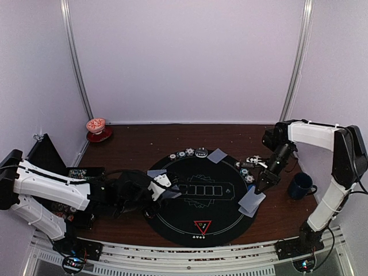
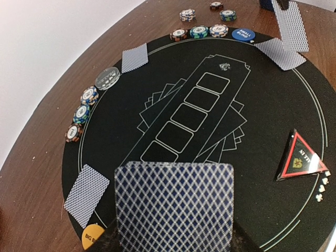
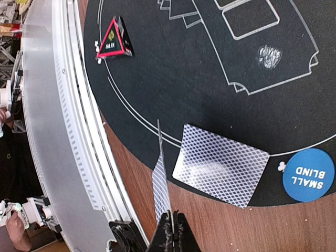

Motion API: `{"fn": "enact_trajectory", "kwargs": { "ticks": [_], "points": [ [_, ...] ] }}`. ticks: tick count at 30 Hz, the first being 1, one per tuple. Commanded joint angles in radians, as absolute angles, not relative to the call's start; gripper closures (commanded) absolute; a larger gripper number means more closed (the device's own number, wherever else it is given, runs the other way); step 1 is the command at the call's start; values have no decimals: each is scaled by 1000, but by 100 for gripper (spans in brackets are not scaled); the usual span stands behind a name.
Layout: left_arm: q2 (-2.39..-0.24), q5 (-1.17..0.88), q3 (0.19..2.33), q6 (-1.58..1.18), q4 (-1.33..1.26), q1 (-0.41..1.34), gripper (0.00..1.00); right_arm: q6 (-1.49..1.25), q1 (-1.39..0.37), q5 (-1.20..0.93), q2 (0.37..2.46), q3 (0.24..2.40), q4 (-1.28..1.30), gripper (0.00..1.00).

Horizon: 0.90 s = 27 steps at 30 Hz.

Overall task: Distribute texas hold em gaming equipment
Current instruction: Distribute the poker card in the small blind area.

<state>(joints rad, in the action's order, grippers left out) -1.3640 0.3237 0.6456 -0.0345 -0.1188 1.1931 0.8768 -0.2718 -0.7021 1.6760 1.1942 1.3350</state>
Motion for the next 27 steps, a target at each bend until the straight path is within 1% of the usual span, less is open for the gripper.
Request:
{"fn": "enact_trajectory", "kwargs": {
  "ticks": [1,15,27],
  "points": [
    [-1379,345,678,-25,-165,1195,48,951,-270,-647,1723,1177,1358,100],
    [-1390,347,681,-24,-164,1195,48,981,-264,-643,1856,1223,1352,100],
    [-1393,349,683,-23,-164,1194,48,947,-248,-608,1921,1271,1302,100]
  ]
}}
